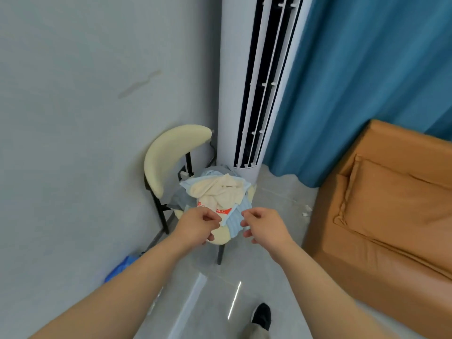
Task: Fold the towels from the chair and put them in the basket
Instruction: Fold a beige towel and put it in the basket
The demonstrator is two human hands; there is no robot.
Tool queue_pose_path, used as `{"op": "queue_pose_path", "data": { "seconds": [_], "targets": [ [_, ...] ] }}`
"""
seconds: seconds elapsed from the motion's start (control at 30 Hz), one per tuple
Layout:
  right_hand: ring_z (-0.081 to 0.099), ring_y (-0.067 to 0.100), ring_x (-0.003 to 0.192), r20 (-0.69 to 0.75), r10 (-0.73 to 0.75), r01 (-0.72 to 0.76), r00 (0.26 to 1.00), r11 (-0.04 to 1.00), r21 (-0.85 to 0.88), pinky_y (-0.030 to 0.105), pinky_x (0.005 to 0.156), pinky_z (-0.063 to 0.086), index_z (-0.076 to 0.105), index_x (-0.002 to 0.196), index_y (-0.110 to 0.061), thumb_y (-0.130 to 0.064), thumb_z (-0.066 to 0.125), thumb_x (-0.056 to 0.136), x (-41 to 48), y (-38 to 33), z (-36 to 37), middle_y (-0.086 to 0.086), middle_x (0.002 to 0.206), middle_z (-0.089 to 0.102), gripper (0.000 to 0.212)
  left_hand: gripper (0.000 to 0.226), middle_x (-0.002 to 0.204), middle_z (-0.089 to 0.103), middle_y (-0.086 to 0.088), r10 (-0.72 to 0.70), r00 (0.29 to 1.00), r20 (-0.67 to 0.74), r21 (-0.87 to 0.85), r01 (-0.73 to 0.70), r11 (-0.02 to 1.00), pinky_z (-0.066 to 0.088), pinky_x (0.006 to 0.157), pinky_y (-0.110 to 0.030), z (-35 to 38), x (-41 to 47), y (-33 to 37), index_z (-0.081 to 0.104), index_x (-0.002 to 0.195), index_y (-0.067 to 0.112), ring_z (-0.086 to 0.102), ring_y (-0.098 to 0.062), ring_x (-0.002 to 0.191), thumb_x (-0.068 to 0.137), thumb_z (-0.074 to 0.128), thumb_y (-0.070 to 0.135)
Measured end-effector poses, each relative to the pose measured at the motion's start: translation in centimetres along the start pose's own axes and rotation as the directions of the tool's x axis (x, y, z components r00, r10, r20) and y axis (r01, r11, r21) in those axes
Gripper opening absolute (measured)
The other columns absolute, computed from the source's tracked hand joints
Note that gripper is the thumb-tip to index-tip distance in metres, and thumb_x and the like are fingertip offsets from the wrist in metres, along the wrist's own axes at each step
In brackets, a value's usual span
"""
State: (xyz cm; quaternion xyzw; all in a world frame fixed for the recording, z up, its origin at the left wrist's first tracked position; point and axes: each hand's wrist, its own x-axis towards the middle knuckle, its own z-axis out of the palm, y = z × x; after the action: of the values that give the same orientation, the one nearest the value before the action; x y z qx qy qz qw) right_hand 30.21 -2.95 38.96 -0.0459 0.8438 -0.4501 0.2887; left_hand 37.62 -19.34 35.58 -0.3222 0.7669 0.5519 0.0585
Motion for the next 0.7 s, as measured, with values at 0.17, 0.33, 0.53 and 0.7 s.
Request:
{"op": "queue_pose_path", "data": {
  "seconds": [0.17,0.33,0.53,0.7],
  "targets": [
    [0.068,0.011,0.074,0.151,-0.014,0.031,0.988,0.994,-0.108,0.031,0.075,0.057,0.065,0.111,-0.020,-0.028,0.048,0.103,11.0,-2.0,-6.7,-0.004,0.096,0.069,0.020,0.008,0.084,0.071,0.001,-0.105,0.990,-0.094,-0.090,0.096,0.991,0.046,0.052,-0.026,3.8,6.9,5.6,0.070,0.093,0.016,0.066,-0.012,0.058,0.090,0.065,0.011],
    [0.068,0.014,0.071,0.276,-0.026,0.083,0.961,0.977,-0.198,0.033,0.070,0.057,0.067,0.107,-0.017,-0.027,0.050,0.101,20.7,-5.4,-9.6,-0.003,0.094,0.071,0.020,0.008,0.083,0.074,0.003,-0.196,0.961,-0.194,-0.157,0.166,0.973,0.048,0.053,-0.026,4.7,12.7,9.6,0.072,0.091,0.018,0.067,-0.011,0.057,0.089,0.066,0.012],
    [0.069,0.018,0.071,0.420,-0.028,0.189,0.907,0.918,-0.348,0.031,0.062,0.052,0.070,0.100,-0.009,-0.023,0.050,0.098,31.8,-7.6,-9.8,0.007,0.095,0.072,0.024,0.008,0.092,0.074,-0.001,-0.334,0.906,-0.258,-0.304,0.253,0.919,0.048,0.051,-0.023,5.4,21.0,9.8,0.072,0.093,0.013,0.066,-0.012,0.056,0.089,0.066,0.009],
    [0.058,0.021,0.070,0.511,-0.002,0.310,0.860,0.796,-0.519,0.034,0.063,0.046,0.062,0.104,0.008,-0.022,0.048,0.095,39.6,-9.0,-11.8,0.009,0.082,0.060,0.035,0.009,0.095,0.073,-0.005,-0.448,0.847,-0.286,-0.428,0.305,0.851,0.048,0.052,-0.025,6.3,26.2,10.6,0.071,0.094,0.012,0.067,-0.014,0.058,0.090,0.065,0.007]
  ]
}}
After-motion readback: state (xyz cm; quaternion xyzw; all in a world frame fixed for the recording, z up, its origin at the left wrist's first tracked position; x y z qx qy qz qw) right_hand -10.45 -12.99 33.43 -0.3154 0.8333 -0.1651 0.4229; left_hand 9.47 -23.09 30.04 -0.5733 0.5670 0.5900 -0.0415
